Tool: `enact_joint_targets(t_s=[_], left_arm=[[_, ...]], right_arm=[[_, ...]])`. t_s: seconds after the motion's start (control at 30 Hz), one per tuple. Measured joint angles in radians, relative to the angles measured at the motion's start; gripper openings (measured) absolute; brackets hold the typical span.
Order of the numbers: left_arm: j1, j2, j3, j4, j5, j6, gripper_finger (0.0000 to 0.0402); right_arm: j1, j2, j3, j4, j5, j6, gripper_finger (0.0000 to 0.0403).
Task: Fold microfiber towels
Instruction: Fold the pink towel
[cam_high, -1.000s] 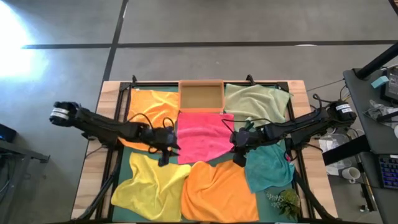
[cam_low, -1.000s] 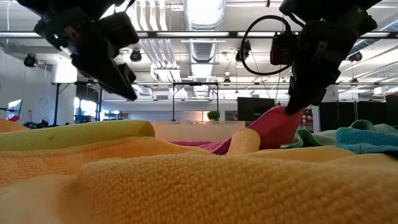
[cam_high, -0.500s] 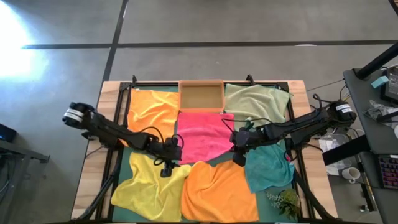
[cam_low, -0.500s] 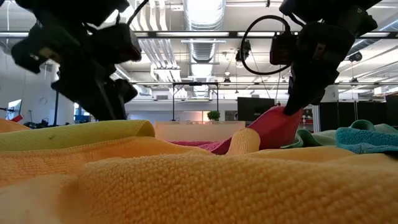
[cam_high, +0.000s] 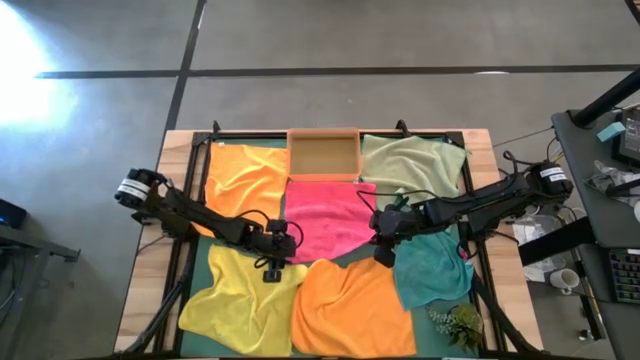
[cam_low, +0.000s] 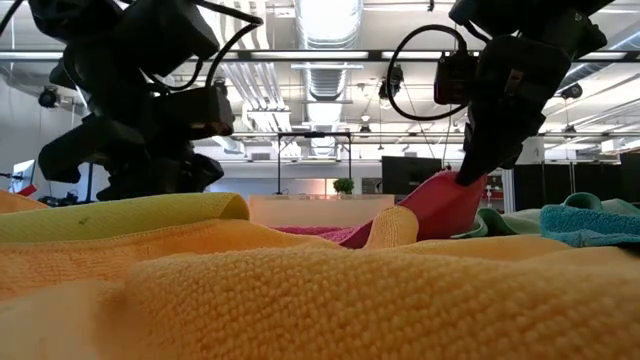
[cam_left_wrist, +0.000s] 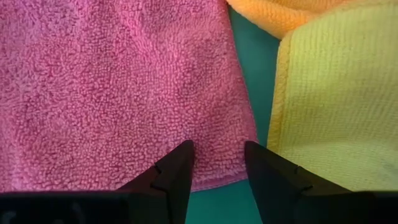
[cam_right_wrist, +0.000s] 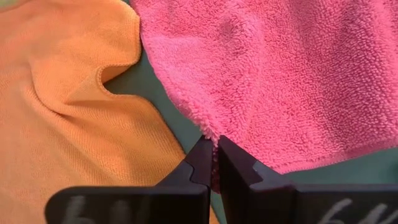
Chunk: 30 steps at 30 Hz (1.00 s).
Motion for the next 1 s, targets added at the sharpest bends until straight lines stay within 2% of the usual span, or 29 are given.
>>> enact_joint_targets(t_s=[0.23, 0.33, 0.5, 0.6, 0.87, 1.0], left_arm=[[-0.004, 0.007, 0.001, -0.004, -0.075, -0.01, 0.0125], [0.0, 0.007, 0.003, -0.007, -0.11, -0.012, 0.0095], [0.001, 0.007, 0.002, -0.012, -0.132, -0.012, 0.0018], [0.001, 0.007, 0.006, -0.016, -0.134, -0.026, 0.0007], [-0.001, -0.03, 0.06, -0.06, -0.038, -0.039, 0.0002], [-0.002, -0.05, 0.098, -0.161, 0.044, -0.042, 0.0001]], right_arm=[[0.0, 0.0, 0.0, 0.0, 0.0, 0.0, 0.0009], [0.0, 0.0, 0.0, 0.001, 0.0, 0.0, 0.0009], [0.0, 0.0, 0.0, 0.001, 0.0, 0.0, 0.0009], [0.0, 0.0, 0.0, 0.001, 0.0, 0.0, 0.0009], [0.006, -0.005, 0.0, 0.0, 0.0, 0.059, 0.0009], [0.032, -0.008, 0.0, 0.0, -0.002, 0.063, 0.0009]])
